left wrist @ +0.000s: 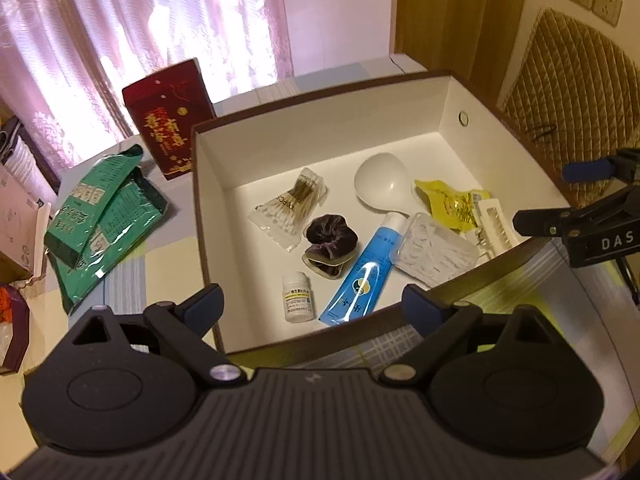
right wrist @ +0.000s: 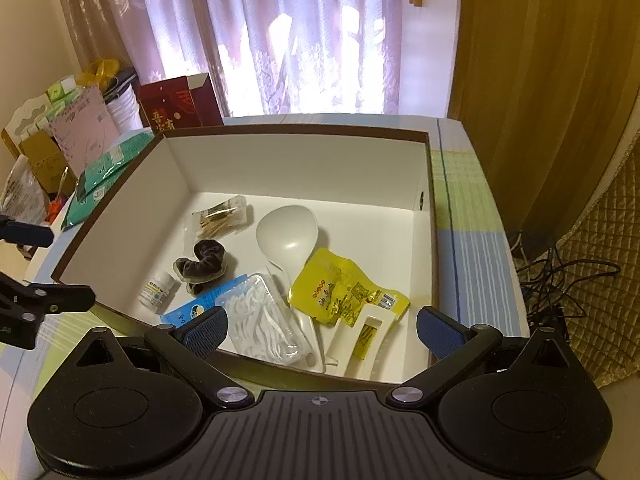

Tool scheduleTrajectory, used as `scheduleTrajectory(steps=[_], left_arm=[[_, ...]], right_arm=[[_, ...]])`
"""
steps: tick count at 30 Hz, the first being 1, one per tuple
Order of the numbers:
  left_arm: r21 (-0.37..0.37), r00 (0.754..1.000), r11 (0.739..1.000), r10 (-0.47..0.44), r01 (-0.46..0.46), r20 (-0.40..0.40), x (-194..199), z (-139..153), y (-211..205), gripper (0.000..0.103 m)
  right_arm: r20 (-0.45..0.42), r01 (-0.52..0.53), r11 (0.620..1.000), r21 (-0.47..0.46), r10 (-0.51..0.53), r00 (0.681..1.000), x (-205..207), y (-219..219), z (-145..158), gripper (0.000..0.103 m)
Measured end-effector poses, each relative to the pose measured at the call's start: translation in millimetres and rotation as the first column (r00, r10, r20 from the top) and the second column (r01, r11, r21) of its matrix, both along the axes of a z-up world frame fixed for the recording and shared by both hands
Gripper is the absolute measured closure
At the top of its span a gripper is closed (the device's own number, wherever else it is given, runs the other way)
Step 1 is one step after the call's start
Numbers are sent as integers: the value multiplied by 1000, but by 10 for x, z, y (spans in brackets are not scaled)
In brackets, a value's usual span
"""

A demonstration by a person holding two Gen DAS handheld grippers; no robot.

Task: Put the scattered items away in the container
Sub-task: 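Move both tools back out of the box toward the candy and lip gel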

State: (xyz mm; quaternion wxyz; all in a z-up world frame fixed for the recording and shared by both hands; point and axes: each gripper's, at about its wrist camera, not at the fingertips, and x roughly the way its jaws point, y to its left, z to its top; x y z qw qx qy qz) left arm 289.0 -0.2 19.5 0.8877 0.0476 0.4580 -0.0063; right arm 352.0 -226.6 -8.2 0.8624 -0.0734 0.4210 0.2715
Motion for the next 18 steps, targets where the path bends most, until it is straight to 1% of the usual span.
scheduleTrajectory(steps=[5,10,18], left_arm=[[-22,999,1000,20,-19,40,-206,115,19,9],[-22,998,999,25,-24,62,-368,153,4,9],[-31,997,998,58,-57,52,-612,67,27,9]], right_arm=[[24,6,1000,11,-6,1000,-105,-34,87,0],[31,3,1000,30,-4,999,-211,-59,139,0],[24,-5,998,56,4,1000,-374,-90,175,0]])
